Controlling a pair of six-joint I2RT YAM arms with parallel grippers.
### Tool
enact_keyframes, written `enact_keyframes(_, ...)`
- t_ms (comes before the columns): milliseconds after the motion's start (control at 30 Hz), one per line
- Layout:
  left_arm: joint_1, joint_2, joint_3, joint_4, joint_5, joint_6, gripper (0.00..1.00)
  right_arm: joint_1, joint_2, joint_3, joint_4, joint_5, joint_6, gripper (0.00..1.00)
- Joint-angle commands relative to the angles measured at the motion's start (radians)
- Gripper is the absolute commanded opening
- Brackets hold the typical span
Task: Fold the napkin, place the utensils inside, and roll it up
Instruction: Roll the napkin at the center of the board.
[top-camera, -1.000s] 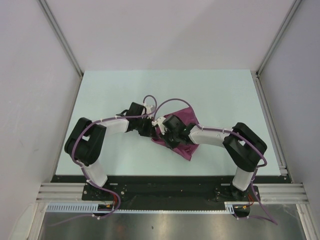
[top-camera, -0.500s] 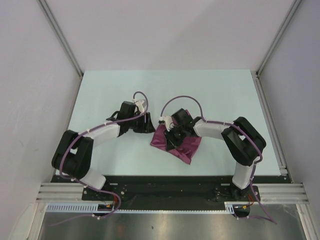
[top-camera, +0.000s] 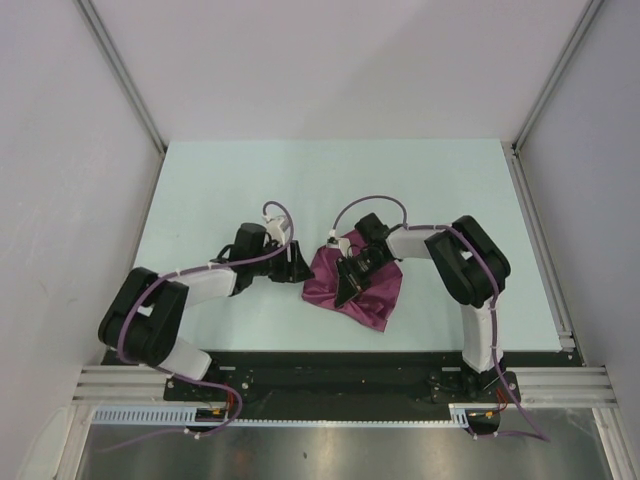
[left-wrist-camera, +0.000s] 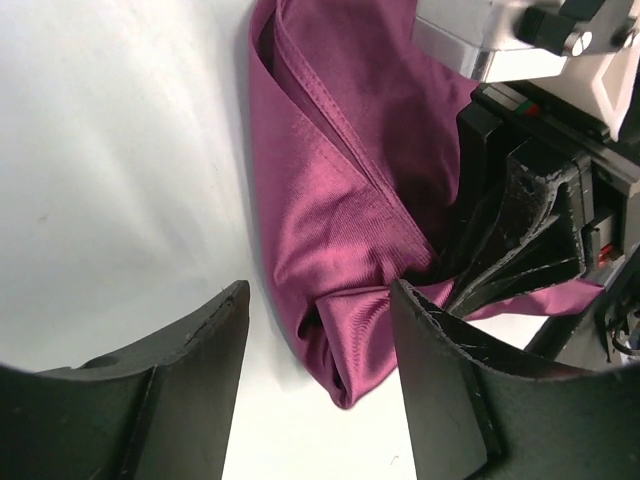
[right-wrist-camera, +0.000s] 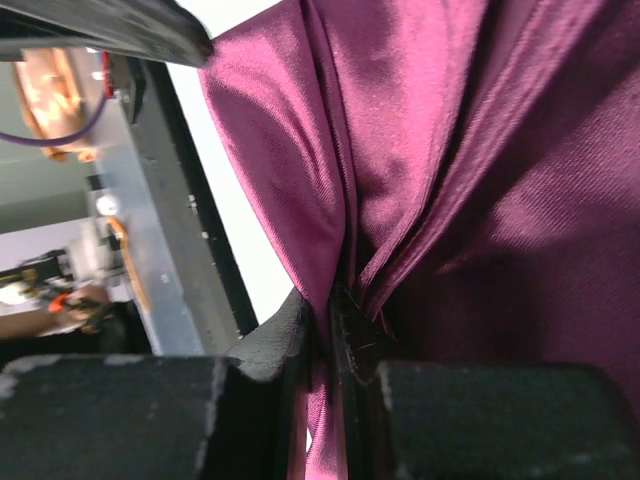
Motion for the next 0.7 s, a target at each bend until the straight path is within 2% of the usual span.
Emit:
enact_keyframes(0,-0.014,0.068,0.009,0.076,0.045,-0.049,0.63,-0.008,0.073,0.038,-0.137,-0.075,-0.032,0.13)
enact_keyframes(233,-0.023,0.125,0.020,0.040,0.021,-0.080,0.60,-0.024,0.133,0.086,-0.176,-0.097,-0.057,0.11)
enact_keyframes(667,-0.045,0.136,-0.030,0.055,0.061,-0.132,0.25,-0.050,0.176,0.110,-0.176,-0.101,-0.055,0.11)
